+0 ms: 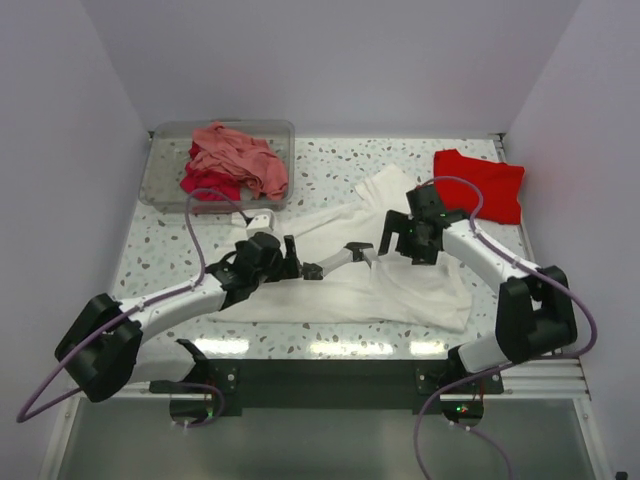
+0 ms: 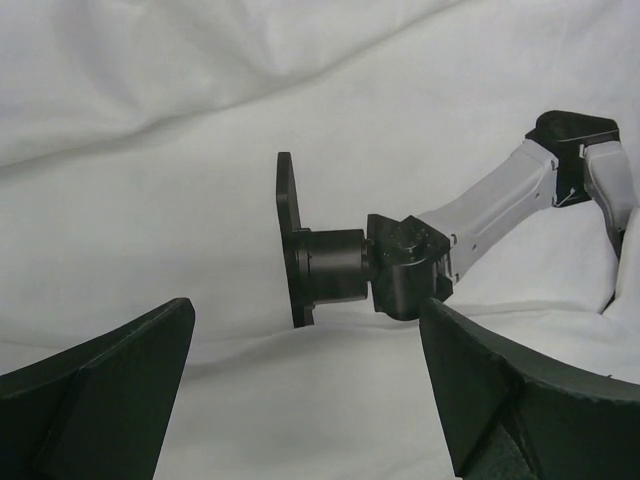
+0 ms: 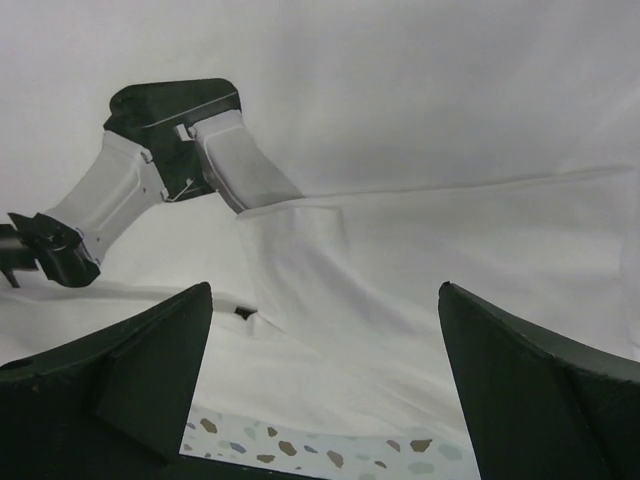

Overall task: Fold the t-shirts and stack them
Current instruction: Fold the tshirt

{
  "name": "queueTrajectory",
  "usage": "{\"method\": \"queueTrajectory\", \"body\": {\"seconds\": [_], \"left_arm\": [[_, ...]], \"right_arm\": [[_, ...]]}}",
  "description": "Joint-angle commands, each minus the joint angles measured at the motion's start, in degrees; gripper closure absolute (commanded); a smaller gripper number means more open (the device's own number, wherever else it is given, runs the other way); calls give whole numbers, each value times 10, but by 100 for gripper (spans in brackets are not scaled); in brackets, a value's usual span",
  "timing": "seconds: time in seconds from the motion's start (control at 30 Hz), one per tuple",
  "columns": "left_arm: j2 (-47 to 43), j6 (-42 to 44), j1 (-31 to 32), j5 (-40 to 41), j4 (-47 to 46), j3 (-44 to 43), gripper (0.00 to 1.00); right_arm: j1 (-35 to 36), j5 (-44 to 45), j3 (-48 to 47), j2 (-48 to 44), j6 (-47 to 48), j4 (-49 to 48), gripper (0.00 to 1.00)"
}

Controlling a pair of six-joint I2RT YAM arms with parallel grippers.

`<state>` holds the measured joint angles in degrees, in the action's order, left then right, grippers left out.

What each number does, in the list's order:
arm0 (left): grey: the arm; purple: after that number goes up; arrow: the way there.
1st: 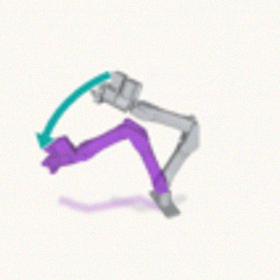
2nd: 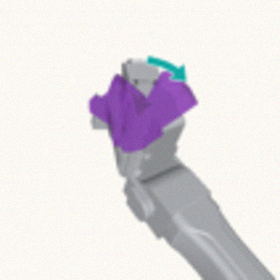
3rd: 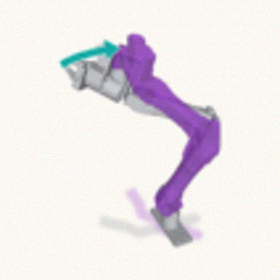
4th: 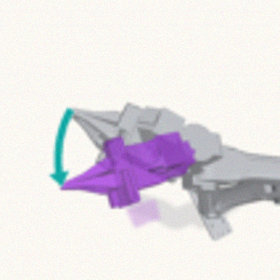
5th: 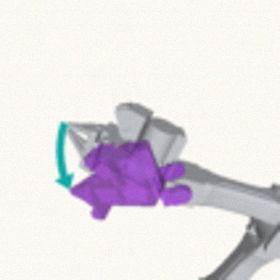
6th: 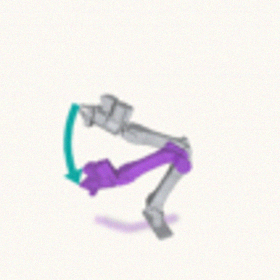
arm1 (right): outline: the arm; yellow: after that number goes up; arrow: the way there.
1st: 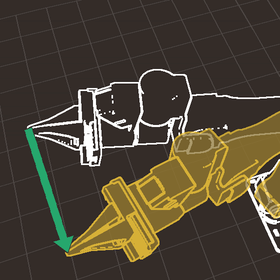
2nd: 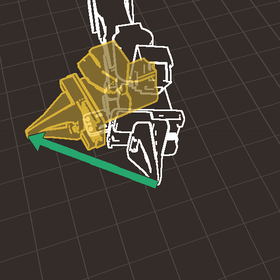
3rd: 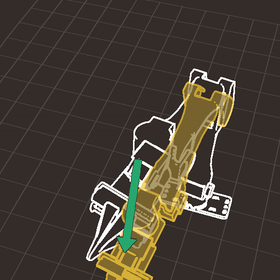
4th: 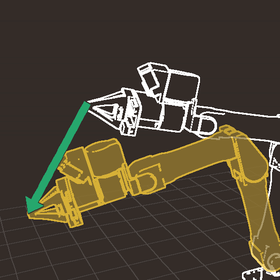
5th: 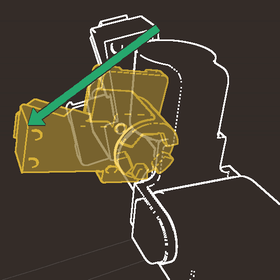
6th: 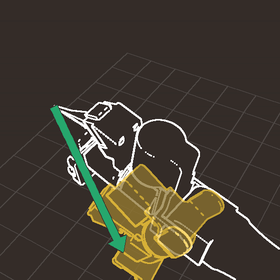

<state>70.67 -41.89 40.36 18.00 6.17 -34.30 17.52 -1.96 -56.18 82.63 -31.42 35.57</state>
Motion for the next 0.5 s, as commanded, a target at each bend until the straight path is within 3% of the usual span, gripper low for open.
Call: {"method": "queueTrajectory", "body": {"seconds": [0.0, 0.47], "left_arm": [[30, 31, -6, -2, -81, -5, 0], [43, 10, -8, -3, -116, 127, 0]], "right_arm": [[16, 17, -11, 51, 14, -54, 1], [45, 24, 143, 79, -35, -128, 1]]}}
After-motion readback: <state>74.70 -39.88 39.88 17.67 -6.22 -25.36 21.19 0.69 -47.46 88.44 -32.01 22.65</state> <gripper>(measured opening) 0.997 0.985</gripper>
